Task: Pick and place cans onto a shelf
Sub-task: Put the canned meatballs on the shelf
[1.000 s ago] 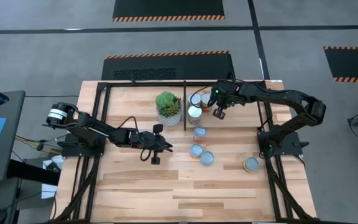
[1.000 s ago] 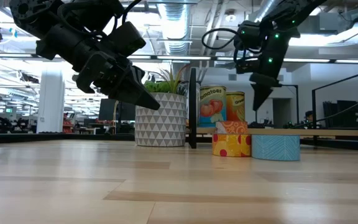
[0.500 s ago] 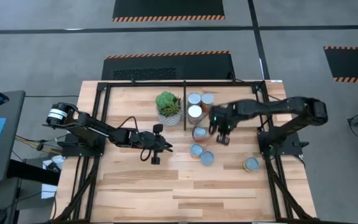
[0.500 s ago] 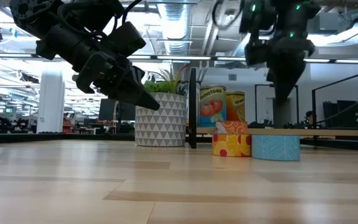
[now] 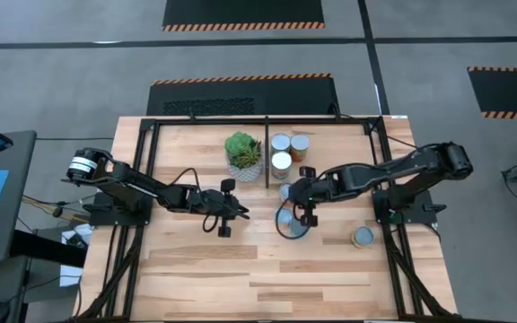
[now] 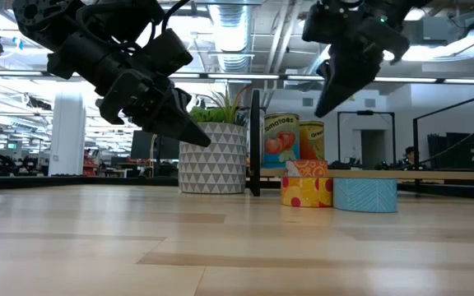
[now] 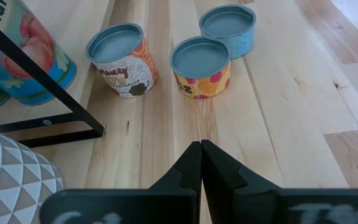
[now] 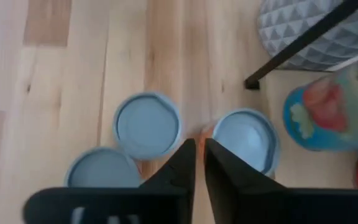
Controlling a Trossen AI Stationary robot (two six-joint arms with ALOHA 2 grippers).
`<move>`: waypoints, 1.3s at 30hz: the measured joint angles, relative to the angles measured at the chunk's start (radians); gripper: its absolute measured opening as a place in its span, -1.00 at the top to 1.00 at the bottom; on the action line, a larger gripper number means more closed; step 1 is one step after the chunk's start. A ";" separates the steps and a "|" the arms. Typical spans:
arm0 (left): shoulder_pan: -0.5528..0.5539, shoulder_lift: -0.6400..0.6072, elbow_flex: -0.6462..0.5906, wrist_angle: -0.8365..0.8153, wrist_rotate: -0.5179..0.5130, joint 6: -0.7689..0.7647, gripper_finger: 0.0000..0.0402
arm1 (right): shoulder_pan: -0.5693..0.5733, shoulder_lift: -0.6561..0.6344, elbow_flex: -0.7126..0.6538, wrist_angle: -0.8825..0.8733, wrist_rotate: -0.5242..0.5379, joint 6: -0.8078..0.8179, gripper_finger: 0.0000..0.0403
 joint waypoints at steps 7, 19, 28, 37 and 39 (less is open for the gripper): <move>0.000 0.000 0.000 -0.008 0.000 -0.004 1.00 | -0.030 0.128 0.002 0.006 -0.003 -0.068 0.36; 0.000 0.000 0.000 -0.009 0.000 -0.018 1.00 | -0.067 0.285 0.055 0.000 0.008 -0.113 0.14; 0.000 0.000 0.000 -0.004 0.000 -0.016 1.00 | -0.049 0.288 0.097 -0.076 0.017 -0.045 0.67; 0.000 0.000 0.000 -0.004 0.000 -0.017 1.00 | 0.019 0.177 0.157 -0.269 0.015 0.064 0.90; 0.000 0.000 0.000 -0.005 0.000 -0.017 1.00 | 0.037 0.141 0.172 -0.345 0.016 0.105 0.92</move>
